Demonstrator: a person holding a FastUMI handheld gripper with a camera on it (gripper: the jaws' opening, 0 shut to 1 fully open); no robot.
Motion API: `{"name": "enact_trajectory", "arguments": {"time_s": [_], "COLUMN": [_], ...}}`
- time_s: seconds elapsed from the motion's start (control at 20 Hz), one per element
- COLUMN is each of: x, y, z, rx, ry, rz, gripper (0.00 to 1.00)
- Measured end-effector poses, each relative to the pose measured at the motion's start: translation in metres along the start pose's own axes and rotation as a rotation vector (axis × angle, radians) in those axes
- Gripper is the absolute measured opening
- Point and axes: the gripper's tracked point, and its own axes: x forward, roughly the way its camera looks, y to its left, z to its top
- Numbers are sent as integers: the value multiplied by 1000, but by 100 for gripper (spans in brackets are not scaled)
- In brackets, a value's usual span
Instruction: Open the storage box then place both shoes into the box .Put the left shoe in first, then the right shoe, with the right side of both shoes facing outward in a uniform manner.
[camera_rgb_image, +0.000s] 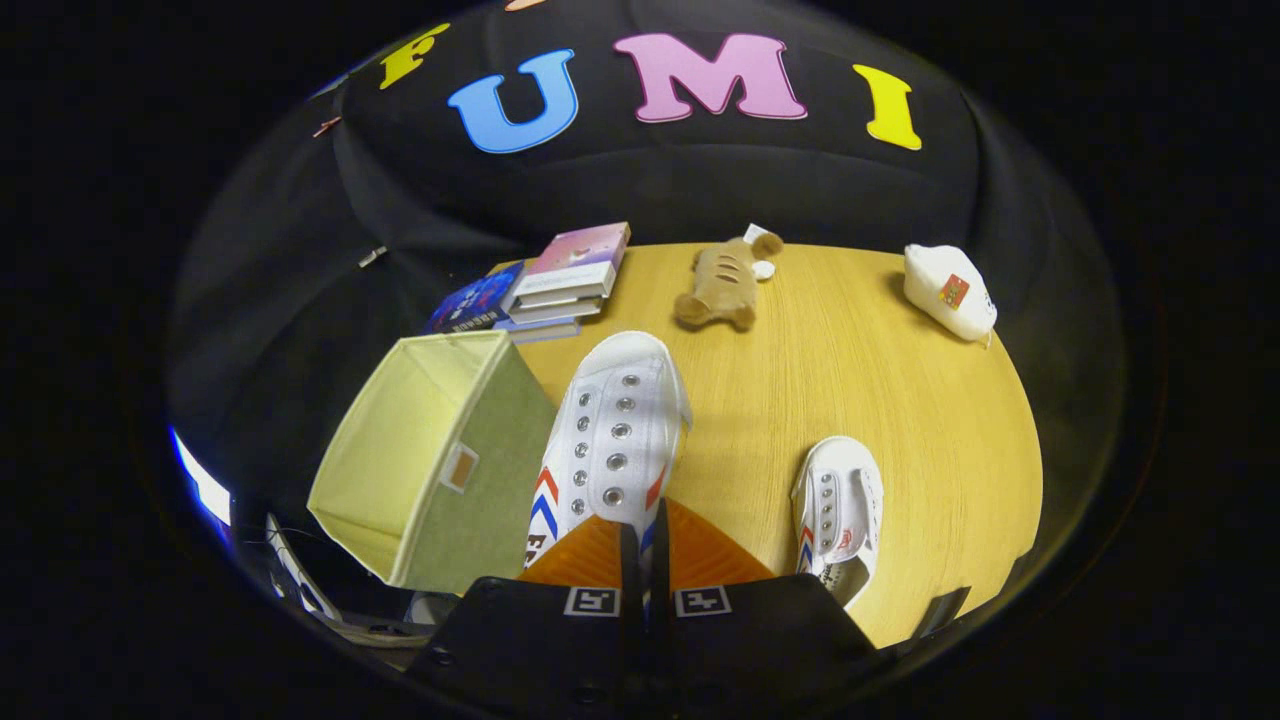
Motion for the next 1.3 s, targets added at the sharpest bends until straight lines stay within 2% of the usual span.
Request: {"name": "enact_trajectory", "arguments": {"time_s": [0.3, 0.55, 0.95, 1.3], "x": [-11, 7, 62, 97], "y": [70, 139, 215, 235], "z": [41, 37, 7, -16], "rx": [42, 108, 145, 141], "ry": [11, 65, 170, 223], "rz": [70, 152, 173, 143], "gripper": [5, 5, 5, 5]}}
